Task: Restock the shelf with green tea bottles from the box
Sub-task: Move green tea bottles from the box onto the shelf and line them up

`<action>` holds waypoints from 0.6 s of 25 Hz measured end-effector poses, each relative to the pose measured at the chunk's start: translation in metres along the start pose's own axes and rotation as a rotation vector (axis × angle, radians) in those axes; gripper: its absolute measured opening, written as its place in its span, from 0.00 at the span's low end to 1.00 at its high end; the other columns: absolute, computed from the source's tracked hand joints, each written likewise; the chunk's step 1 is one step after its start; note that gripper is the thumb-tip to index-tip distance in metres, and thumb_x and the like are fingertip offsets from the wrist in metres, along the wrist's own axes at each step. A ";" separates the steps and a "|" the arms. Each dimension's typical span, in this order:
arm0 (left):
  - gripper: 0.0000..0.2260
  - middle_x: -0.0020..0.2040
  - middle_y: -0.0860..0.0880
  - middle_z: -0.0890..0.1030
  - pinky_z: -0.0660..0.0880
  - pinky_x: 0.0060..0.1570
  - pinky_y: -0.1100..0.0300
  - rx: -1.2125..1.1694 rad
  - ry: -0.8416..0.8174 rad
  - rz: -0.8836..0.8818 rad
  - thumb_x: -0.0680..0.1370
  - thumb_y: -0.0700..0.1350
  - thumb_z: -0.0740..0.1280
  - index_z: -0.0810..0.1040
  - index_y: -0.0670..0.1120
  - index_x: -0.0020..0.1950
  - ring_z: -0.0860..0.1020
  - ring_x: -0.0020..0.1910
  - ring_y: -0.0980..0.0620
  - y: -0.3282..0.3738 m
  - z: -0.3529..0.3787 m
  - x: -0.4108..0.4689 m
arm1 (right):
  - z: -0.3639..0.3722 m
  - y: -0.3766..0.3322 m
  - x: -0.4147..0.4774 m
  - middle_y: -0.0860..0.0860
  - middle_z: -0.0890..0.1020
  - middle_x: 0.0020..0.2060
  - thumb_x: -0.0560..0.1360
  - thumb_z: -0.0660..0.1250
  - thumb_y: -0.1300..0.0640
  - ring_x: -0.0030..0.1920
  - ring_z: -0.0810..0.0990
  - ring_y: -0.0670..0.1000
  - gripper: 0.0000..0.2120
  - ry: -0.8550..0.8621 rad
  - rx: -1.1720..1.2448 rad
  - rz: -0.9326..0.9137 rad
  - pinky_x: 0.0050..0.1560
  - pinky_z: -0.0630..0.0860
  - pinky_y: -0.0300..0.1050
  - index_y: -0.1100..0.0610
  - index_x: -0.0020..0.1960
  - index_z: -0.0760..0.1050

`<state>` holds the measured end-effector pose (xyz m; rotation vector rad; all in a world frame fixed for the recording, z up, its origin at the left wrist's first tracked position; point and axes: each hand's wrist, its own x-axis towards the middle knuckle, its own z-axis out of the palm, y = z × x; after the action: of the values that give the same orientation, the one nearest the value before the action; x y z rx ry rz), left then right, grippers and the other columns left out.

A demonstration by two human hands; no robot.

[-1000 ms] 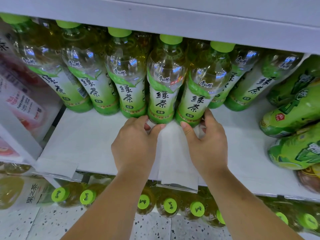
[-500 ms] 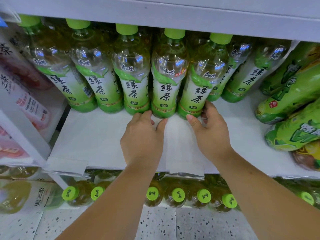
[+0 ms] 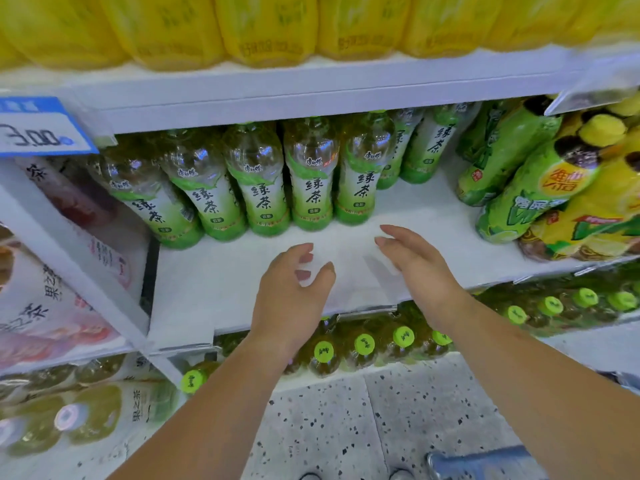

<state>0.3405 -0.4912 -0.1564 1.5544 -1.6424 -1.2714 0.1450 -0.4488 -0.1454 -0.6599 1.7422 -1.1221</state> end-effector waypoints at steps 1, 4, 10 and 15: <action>0.23 0.57 0.65 0.78 0.76 0.53 0.62 -0.019 -0.024 0.006 0.73 0.61 0.68 0.76 0.59 0.67 0.77 0.51 0.68 0.002 -0.006 -0.005 | 0.000 0.000 -0.011 0.38 0.82 0.57 0.79 0.69 0.49 0.59 0.78 0.38 0.14 0.002 0.019 0.027 0.57 0.69 0.39 0.41 0.63 0.78; 0.21 0.58 0.63 0.78 0.72 0.49 0.67 -0.026 -0.114 -0.016 0.76 0.58 0.70 0.77 0.56 0.68 0.78 0.55 0.65 0.006 -0.019 -0.028 | -0.005 0.000 -0.051 0.40 0.80 0.58 0.79 0.69 0.48 0.64 0.76 0.47 0.16 0.007 0.042 0.098 0.55 0.70 0.41 0.43 0.67 0.76; 0.33 0.66 0.59 0.75 0.72 0.50 0.63 0.057 -0.364 -0.138 0.73 0.70 0.64 0.72 0.55 0.74 0.75 0.60 0.58 0.038 -0.046 -0.091 | -0.031 -0.020 -0.134 0.47 0.75 0.65 0.79 0.67 0.46 0.65 0.74 0.52 0.24 0.023 -0.062 0.214 0.61 0.69 0.48 0.46 0.74 0.70; 0.34 0.70 0.55 0.74 0.73 0.54 0.54 0.175 -0.543 -0.189 0.75 0.71 0.60 0.69 0.54 0.76 0.74 0.61 0.53 0.065 -0.063 -0.136 | -0.055 -0.033 -0.210 0.45 0.71 0.67 0.81 0.64 0.42 0.62 0.70 0.47 0.28 0.005 -0.134 0.258 0.58 0.67 0.45 0.47 0.78 0.63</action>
<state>0.3918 -0.3849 -0.0444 1.5843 -2.0137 -1.8125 0.1825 -0.2727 -0.0204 -0.4943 1.8577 -0.8362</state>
